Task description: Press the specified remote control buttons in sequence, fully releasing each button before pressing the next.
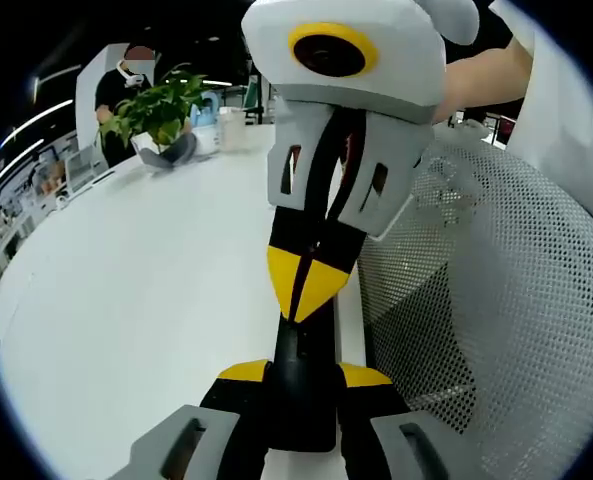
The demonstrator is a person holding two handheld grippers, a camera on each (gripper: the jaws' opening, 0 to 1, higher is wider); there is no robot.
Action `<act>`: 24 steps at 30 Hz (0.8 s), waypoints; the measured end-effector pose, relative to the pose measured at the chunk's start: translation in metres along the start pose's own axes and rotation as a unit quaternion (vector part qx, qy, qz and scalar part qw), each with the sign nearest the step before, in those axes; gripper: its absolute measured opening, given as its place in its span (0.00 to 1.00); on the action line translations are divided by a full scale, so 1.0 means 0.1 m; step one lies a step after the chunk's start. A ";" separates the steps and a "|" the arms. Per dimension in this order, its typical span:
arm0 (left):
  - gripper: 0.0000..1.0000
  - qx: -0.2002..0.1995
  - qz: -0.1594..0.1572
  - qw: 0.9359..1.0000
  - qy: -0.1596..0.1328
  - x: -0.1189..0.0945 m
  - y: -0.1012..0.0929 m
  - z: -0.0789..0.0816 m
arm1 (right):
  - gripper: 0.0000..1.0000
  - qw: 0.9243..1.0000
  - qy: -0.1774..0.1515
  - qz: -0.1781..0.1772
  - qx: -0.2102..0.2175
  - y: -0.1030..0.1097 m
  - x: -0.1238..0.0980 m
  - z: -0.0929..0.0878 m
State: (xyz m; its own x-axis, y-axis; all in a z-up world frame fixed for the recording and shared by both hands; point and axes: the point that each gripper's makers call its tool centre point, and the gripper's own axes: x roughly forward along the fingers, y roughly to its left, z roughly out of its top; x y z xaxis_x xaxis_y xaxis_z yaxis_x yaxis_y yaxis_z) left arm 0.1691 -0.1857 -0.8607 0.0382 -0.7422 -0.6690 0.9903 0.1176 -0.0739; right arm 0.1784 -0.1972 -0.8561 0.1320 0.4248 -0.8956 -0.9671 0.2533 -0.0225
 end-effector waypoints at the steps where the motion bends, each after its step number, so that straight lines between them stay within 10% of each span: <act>1: 0.25 -0.004 -0.001 1.000 0.000 0.00 0.00 0.00 | 0.00 1.000 0.001 0.000 0.002 0.00 0.00 0.00; 9: 0.24 -0.005 -0.002 1.000 0.000 0.00 0.00 0.01 | 0.00 0.997 0.051 0.020 0.047 -0.08 0.04 -0.01; 24: 0.24 0.010 -0.005 1.000 -0.003 0.00 -0.02 0.01 | 0.00 0.988 0.047 0.102 0.102 0.01 0.00 -0.02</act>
State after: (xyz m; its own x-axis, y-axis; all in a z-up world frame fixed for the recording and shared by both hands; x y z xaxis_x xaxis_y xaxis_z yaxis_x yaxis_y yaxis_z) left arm 0.1672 -0.1860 -0.8598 0.0290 -0.7469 -0.6643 0.9932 0.0965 -0.0652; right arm 0.1776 -0.1983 -0.8571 -0.0907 0.4053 -0.9097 -0.9063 0.3450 0.2441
